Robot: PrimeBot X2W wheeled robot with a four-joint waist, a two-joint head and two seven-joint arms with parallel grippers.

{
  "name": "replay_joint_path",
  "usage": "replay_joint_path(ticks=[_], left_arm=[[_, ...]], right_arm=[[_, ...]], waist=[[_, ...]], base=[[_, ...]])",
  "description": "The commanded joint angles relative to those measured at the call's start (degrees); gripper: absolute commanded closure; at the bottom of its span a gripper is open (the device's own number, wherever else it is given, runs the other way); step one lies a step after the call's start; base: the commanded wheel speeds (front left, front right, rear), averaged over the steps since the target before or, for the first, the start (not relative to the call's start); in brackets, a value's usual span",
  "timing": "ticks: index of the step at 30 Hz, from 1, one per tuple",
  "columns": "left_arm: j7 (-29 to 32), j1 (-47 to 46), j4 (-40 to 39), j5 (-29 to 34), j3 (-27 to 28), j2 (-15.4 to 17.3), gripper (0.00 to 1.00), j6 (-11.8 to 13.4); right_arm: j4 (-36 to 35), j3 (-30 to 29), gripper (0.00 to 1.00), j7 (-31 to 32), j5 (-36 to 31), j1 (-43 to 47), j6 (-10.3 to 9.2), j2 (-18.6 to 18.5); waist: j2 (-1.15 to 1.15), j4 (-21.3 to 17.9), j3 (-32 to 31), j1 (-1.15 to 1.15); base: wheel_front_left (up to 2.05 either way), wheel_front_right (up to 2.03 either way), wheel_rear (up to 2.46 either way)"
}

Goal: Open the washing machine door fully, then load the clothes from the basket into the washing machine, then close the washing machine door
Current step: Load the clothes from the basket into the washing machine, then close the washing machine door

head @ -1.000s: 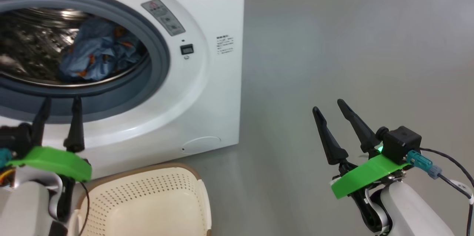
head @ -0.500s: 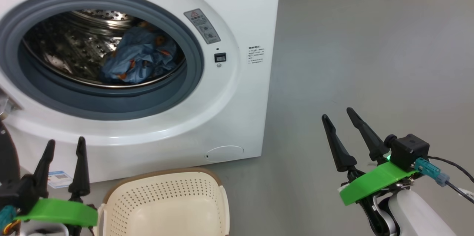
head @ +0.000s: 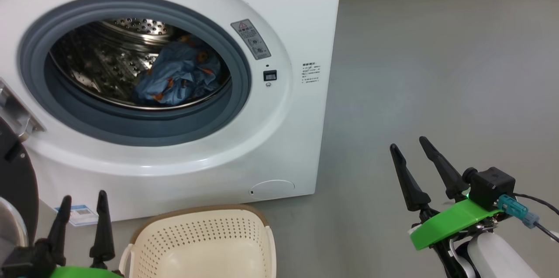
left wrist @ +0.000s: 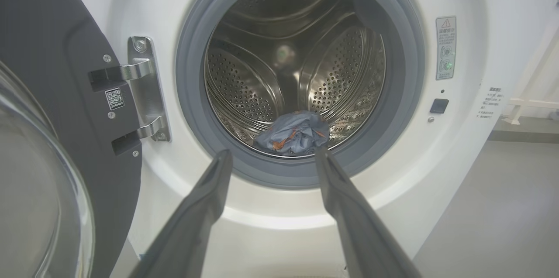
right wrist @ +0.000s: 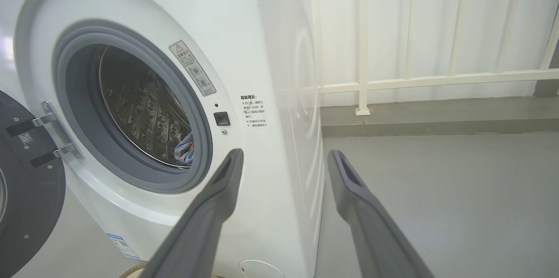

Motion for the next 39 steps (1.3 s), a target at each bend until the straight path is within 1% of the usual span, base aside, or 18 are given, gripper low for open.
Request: replay_joint_path(ticks=[1,6,13,22,39], left_arm=[[-0.4,-0.4,-2.0,0.8,2.3,0.8,0.0,0.3],[-0.4,0.3,-3.0,1.0,2.6,-0.2,0.0,0.1],[-0.4,0.4,-3.4,0.8,2.4,-0.3,0.0,-0.4],[-0.4,0.2,-3.4,0.3,1.9,0.3,0.0,-0.8],[-0.4,-0.1,-2.8,0.4,1.4,0.6,0.0,-0.9]], right_arm=[[-1.3,0.6,0.0,-0.3,0.0,0.4,0.31,-0.7],[-1.4,0.5,0.0,-0.3,0.1,0.7,0.31,-1.0],[-1.6,0.4,0.0,-0.3,0.0,0.7,0.31,-0.8],[-1.6,0.4,0.0,-0.3,0.0,0.8,0.31,-0.6],[-1.4,0.5,0.0,-0.3,0.2,0.7,0.31,-0.5]], waist=[[0.0,-0.2,-0.3,0.0],[0.0,-0.3,-0.4,0.0],[0.0,-0.3,0.0,0.0],[0.0,-0.6,0.0,0.0],[0.0,-0.6,-0.1,0.0]], base=[[0.0,0.0,0.0],[0.0,0.0,0.0],[0.0,0.0,0.0],[0.0,0.0,0.0],[0.0,0.0,0.0]])
